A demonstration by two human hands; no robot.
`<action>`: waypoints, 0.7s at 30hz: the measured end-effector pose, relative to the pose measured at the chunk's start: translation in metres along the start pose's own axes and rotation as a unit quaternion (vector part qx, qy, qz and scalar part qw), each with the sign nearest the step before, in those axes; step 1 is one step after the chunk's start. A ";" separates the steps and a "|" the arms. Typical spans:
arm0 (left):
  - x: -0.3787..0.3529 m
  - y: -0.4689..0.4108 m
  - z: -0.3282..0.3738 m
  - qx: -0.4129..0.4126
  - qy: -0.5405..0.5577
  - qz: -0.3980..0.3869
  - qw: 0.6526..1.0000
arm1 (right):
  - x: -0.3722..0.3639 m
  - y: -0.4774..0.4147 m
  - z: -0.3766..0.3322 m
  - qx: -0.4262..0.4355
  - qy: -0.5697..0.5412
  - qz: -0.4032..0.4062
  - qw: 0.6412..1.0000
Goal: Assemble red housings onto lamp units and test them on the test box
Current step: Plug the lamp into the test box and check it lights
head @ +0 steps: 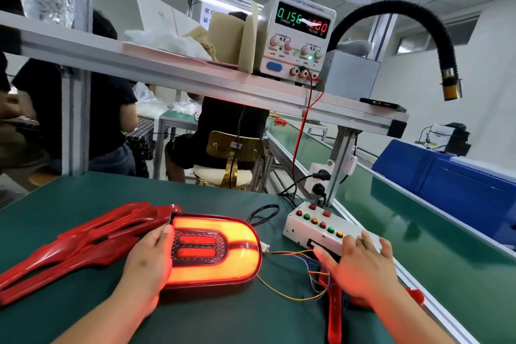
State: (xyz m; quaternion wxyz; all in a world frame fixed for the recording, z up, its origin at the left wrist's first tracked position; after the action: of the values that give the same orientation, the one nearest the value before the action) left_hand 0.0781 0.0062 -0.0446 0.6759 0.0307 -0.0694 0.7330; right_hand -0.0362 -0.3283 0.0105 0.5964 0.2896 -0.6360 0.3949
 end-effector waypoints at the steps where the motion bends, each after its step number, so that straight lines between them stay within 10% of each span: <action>1: 0.000 0.000 0.001 0.000 0.003 0.001 1.000 | 0.000 0.001 -0.001 -0.003 -0.002 -0.001 1.000; 21: 0.000 0.001 0.001 -0.006 0.010 -0.025 1.000 | -0.004 -0.042 -0.065 0.046 -0.076 -0.036 0.995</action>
State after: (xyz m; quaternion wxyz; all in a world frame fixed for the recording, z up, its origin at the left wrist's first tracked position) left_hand 0.0768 0.0063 -0.0432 0.6947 0.0211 -0.0659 0.7160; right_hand 0.0341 -0.2952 0.0114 0.5463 0.3684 -0.6497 0.3791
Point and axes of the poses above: each hand's wrist, its own y-axis away from the middle knuckle, its own x-axis out of the back of the hand, z = x × y, the point moved 1 cm from there along -y, towards the middle knuckle, and after that the axes turned 11 degrees about -y, right-handed, at the moved point
